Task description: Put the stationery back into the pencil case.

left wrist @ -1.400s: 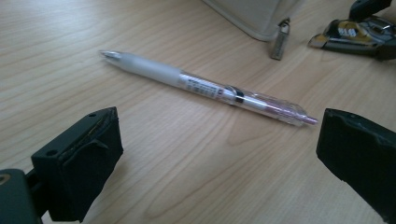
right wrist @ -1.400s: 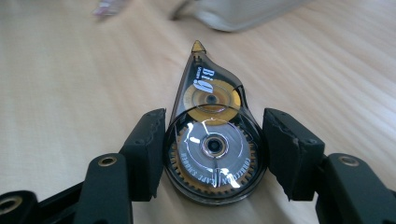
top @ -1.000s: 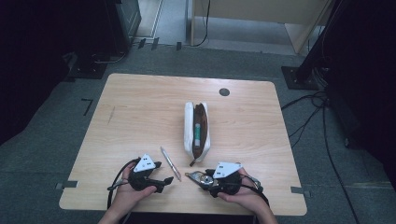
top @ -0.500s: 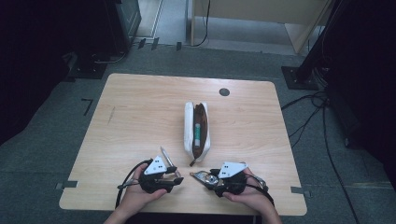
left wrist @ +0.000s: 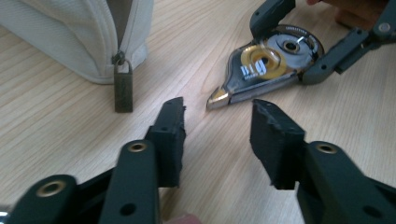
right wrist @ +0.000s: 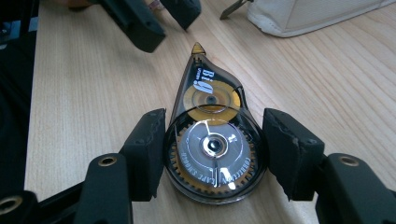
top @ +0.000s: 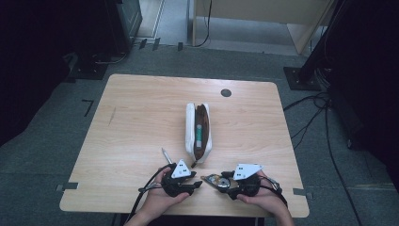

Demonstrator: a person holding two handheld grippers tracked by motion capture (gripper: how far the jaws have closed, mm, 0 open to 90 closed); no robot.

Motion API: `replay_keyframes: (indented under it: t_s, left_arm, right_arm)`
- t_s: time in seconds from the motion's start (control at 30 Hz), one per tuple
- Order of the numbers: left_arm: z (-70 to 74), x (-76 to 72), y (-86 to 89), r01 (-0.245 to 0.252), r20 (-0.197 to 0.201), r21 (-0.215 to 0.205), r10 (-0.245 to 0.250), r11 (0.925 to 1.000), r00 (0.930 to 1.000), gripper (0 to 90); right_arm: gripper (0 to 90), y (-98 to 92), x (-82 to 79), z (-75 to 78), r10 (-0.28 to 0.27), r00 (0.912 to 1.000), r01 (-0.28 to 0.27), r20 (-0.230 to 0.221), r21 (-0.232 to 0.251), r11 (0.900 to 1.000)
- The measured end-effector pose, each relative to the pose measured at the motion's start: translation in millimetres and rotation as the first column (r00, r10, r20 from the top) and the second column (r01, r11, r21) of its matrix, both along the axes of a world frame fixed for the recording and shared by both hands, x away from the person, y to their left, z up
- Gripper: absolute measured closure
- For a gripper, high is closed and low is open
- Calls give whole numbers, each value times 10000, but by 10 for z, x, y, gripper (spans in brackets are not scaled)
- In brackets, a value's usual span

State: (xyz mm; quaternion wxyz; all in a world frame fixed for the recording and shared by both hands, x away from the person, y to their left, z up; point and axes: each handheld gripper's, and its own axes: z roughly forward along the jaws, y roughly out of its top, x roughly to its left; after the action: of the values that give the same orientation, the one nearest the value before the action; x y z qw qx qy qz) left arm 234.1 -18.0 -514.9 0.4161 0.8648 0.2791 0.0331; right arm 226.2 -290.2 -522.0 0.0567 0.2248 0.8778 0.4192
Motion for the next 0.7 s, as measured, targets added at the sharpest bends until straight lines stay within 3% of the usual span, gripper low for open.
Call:
replay_keyframes:
  t_s: [0.13, 0.23, 0.47, 0.7]
  left_arm:
    - [-6, -4, -39, 71, 175, 344, -78, 9994, 9998, 640]
    - [-7, -18, -58, 415, 262, 531, -429, 9977, 9987, 649]
    - [-10, -36, -54, 899, 397, 612, -924, 9941, 9949, 659]
    - [-15, -24, -20, 698, 314, 504, -715, 9963, 9969, 739]
  right_arm:
    - [415, 53, -27, -3, 294, 9996, -293, -4, 40, 9996]
    - [415, 85, -31, -6, 373, 9993, -373, 69, 12, 9993]
    - [417, 114, -37, -9, 403, 9991, -403, 161, -20, 9992]
    - [416, 149, -36, -8, 471, 9987, -471, 192, -45, 9989]
